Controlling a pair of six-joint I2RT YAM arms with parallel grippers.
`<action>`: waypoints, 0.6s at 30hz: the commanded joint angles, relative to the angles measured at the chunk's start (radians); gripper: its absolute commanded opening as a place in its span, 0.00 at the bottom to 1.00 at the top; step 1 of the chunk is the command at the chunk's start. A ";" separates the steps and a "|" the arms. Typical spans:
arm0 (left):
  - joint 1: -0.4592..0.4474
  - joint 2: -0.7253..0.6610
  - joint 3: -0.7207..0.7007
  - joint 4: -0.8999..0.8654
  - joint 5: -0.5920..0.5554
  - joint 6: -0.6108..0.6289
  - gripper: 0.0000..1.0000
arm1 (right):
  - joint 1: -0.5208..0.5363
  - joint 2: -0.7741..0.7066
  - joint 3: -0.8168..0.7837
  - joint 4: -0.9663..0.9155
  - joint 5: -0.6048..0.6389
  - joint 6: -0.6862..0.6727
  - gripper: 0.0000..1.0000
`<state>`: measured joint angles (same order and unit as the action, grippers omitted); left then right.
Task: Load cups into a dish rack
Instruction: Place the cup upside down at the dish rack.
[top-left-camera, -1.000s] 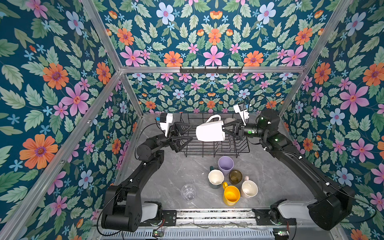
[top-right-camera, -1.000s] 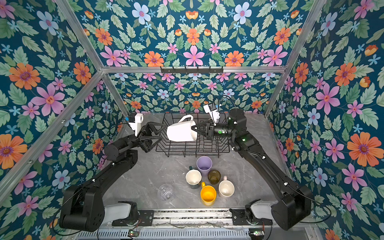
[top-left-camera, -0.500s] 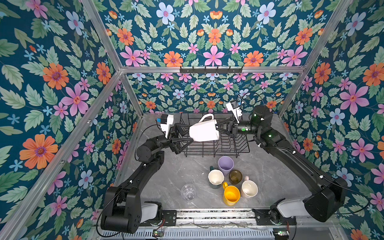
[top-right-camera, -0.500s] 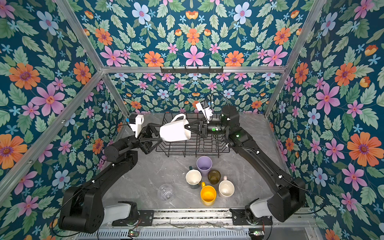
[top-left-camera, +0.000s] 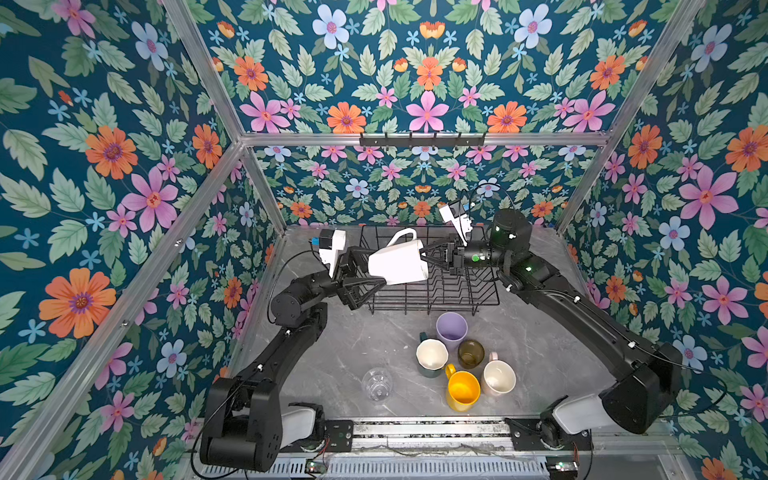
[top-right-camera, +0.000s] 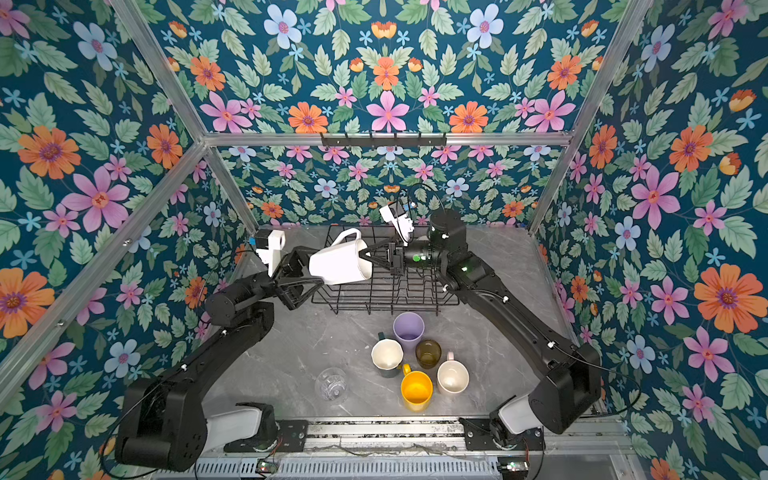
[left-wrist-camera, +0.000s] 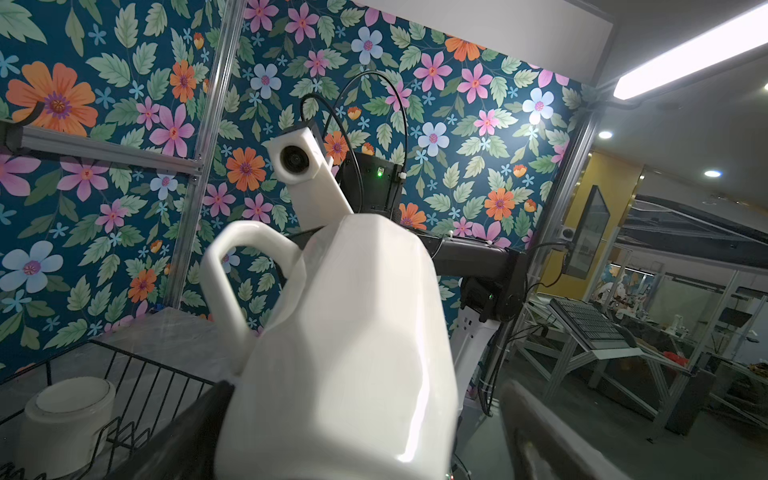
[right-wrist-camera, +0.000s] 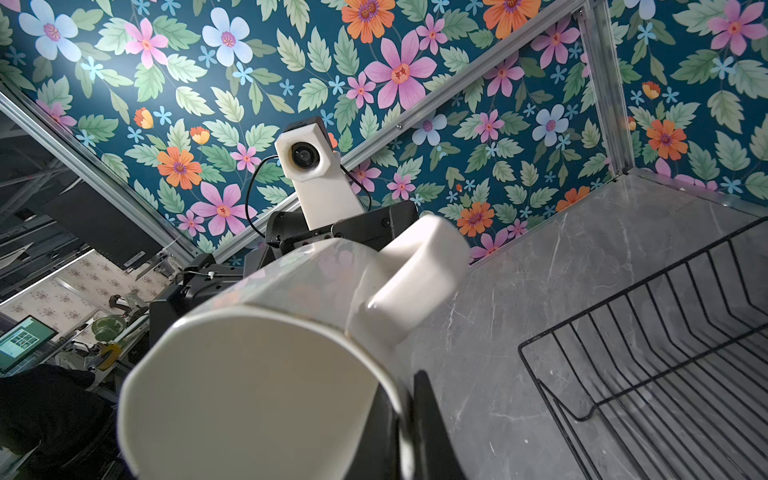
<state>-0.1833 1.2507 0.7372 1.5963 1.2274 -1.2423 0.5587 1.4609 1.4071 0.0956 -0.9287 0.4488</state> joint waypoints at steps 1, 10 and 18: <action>0.001 -0.004 0.001 0.014 -0.002 0.015 1.00 | 0.009 0.005 0.013 0.071 0.011 -0.002 0.00; 0.001 -0.009 0.002 0.009 -0.002 0.015 0.99 | 0.044 0.032 0.033 0.064 0.034 -0.008 0.00; 0.001 -0.014 0.000 0.007 0.005 0.014 0.98 | 0.079 0.051 0.067 0.021 0.070 -0.052 0.00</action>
<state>-0.1833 1.2430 0.7353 1.5776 1.2278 -1.2369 0.6254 1.5097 1.4559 0.0776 -0.8738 0.4267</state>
